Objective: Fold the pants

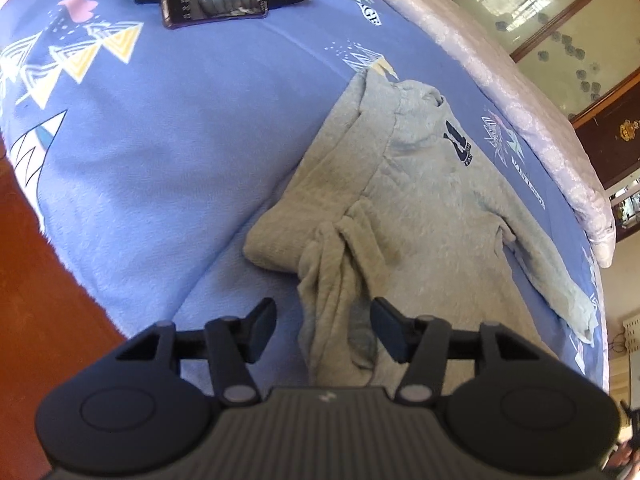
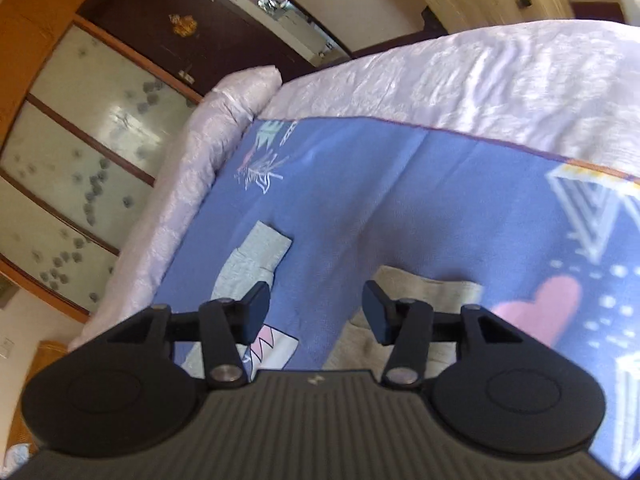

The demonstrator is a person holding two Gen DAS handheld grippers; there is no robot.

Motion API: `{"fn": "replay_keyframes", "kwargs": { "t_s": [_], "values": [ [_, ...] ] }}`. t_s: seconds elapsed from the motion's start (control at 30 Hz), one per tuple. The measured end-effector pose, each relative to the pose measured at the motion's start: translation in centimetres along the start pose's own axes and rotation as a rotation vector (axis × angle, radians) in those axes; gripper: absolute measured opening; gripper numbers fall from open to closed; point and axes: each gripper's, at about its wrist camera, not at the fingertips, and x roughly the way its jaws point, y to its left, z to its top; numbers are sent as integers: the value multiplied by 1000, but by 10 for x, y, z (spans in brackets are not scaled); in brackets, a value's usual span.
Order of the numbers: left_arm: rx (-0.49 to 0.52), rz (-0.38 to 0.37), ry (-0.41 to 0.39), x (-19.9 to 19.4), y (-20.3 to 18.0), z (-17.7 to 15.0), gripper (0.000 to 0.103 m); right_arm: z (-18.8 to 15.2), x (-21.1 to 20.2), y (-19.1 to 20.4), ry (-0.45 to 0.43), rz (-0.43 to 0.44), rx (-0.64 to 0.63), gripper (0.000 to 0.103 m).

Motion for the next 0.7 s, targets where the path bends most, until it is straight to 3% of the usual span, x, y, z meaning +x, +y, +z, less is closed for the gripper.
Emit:
{"fn": "replay_keyframes", "kwargs": {
  "t_s": [0.2, 0.33, 0.4, 0.43, 0.47, 0.53, 0.7],
  "values": [
    [-104, -70, 40, 10, 10, -1, 55, -27, -41, -41, 16, -26, 25, 51],
    [-73, -80, 37, 16, -2, -1, 51, -46, -30, -47, 73, -38, 47, 41],
    [-63, -76, 25, 17, -7, -2, 41, -52, -19, -42, 92, -30, 45, 27],
    [-56, -64, 13, 17, -9, -3, 27, -54, -12, -39, 112, -42, 40, 9],
    [-52, -57, 10, 18, -10, -2, 14, -56, -7, -36, 133, -61, 44, 6],
    [-88, -70, 12, 17, -9, -1, 12, -56, -9, -29, 109, -86, 47, 5],
    [-71, -120, -14, -5, -16, 2, 12, -35, -62, -18, -78, -89, 54, 5]
  ]
}}
